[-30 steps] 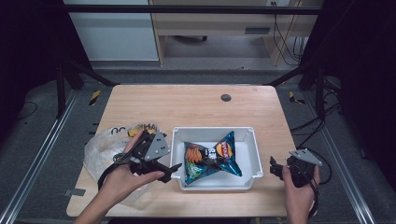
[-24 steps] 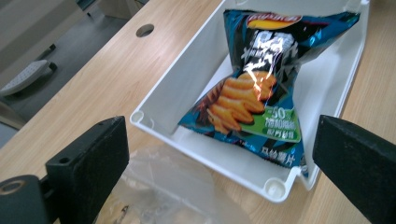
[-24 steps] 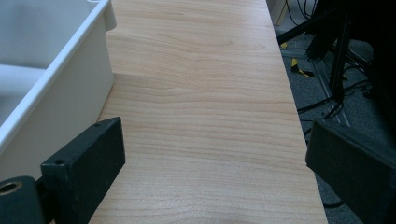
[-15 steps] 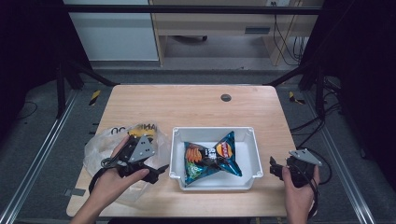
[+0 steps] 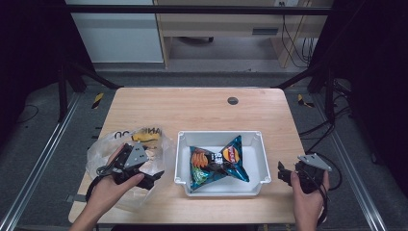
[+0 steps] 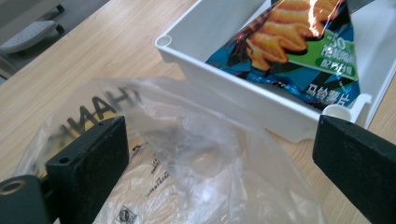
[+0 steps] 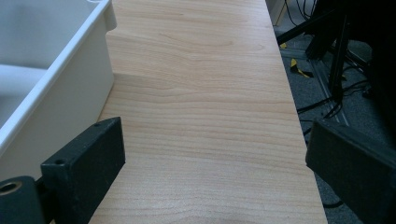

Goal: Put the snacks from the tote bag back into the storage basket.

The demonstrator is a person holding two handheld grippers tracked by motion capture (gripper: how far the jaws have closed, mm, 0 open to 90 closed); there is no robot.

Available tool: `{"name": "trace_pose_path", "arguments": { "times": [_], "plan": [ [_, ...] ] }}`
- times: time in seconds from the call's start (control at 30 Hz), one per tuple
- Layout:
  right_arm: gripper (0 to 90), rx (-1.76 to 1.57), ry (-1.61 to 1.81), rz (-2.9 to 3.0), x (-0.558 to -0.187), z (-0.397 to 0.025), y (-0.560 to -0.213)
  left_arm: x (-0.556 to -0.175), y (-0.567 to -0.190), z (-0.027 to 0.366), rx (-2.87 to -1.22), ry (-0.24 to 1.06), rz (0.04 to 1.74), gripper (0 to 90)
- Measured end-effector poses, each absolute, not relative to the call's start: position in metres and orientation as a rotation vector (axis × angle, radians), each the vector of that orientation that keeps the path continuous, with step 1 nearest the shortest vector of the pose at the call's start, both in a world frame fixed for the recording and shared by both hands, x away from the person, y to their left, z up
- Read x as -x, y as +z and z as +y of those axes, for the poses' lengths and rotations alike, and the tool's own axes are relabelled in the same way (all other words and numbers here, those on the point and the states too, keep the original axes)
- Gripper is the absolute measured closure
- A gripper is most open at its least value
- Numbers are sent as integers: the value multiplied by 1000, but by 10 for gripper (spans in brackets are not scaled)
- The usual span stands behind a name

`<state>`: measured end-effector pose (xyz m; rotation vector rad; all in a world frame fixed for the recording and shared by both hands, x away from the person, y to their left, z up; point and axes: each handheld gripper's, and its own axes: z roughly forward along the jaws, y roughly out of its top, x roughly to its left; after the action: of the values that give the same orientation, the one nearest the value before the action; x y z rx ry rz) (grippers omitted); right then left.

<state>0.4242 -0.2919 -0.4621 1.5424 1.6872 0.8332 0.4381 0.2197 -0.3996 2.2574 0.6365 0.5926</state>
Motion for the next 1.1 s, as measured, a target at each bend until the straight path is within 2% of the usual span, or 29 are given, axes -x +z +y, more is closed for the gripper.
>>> {"name": "trace_pose_path", "arguments": {
  "times": [1.1],
  "plan": [
    [52,-1542,827,1689,-424,-291,-462,-448,-438,282,-2221,601,826,34]
  ]
}}
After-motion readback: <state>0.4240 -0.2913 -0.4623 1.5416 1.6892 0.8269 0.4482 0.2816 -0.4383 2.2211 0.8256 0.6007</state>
